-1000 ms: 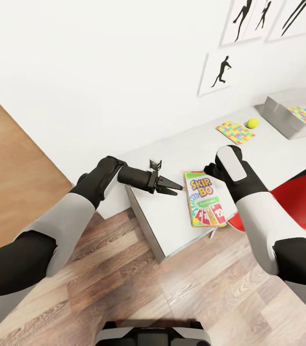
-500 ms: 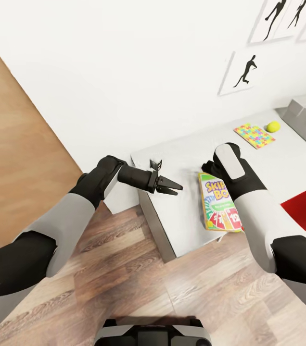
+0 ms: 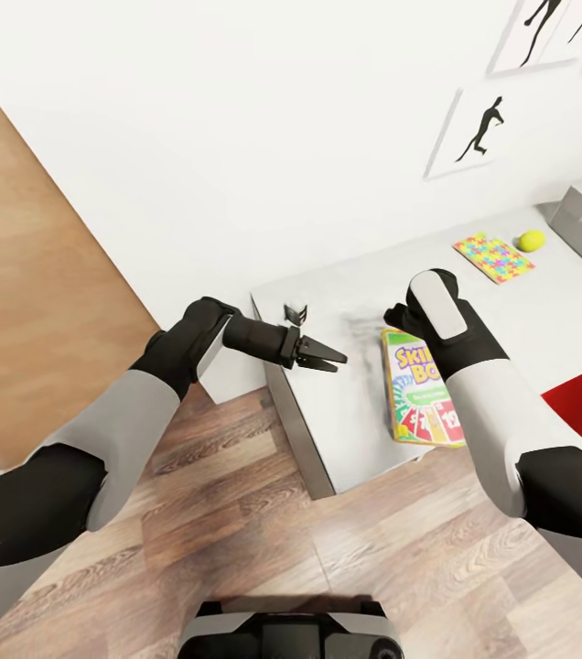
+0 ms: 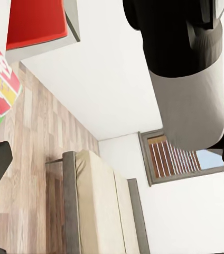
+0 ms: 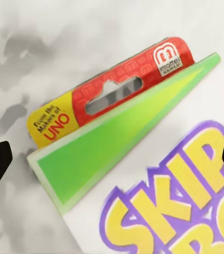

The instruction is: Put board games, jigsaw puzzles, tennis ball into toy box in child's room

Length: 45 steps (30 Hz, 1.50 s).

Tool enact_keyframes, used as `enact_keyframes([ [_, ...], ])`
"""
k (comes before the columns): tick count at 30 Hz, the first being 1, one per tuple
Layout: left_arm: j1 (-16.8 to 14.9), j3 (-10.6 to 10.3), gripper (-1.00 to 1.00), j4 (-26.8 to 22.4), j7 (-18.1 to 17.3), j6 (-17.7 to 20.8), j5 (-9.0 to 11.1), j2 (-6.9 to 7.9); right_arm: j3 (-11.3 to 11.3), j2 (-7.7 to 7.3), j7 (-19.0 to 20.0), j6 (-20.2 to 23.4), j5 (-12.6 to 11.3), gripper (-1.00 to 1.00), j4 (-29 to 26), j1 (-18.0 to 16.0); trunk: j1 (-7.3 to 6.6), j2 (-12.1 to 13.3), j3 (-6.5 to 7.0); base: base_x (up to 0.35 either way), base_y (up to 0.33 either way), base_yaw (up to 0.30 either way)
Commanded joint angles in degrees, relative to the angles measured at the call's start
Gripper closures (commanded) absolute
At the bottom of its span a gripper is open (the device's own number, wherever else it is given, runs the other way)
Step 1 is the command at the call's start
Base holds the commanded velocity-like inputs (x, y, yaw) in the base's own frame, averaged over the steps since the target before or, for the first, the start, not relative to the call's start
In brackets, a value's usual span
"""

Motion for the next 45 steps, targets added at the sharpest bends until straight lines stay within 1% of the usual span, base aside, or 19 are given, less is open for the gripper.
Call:
enact_keyframes([
  [1,0.0,-0.2,-1.0,0.0,-0.1,0.6,0.3,0.07,0.3,-0.1,-0.5,0.4,-0.4,-1.0,-0.1,-0.1,0.03,-0.1,-0.1,0.008,-0.018,0.002],
  [11,0.0,-0.3,-1.0,0.0,-0.1,0.6,0.3,0.23,0.2,-0.42,-0.5,0.4,-0.5,-1.0,0.0,-0.1,0.03,-0.1,-0.59,0.002,-0.004,0.001],
  [19,0.0,-0.2,-1.0,0.0,-0.1,0.6,0.3,0.23,0.3,-0.05,-0.5,0.4,-0.5,-1.0,0.0,-0.8,0.03,-0.1,-1.14,0.0,0.0,0.0],
  [23,0.0,-0.3,-1.0,0.0,-0.1,0.6,0.3,0.23,0.3,-0.01,-0.5,0.4,-0.5,-1.0,0.0,-1.0,0.03,-0.1,-1.2,0.0,-0.029,0.0],
  [31,0.0,-0.3,-1.0,0.0,-0.1,0.6,0.3,0.23,0.3,-0.09,-0.5,0.4,-0.5,-1.0,0.1,-1.0,0.03,-0.1,-1.23,0.0,-0.161,0.0],
  [41,0.0,-0.3,-1.0,-0.1,-0.1,0.6,0.3,0.21,0.3,-0.28,-0.5,0.4,-0.5,-1.0,0.1,-1.0,0.03,-0.1,-1.23,0.005,-0.028,0.0],
  [45,0.0,-0.7,-1.0,-0.2,-0.1,0.6,0.3,0.19,0.3,-0.26,-0.5,0.4,-0.5,-1.0,0.1,-1.0,0.03,-0.1,-1.23,0.06,-0.041,0.0],
])
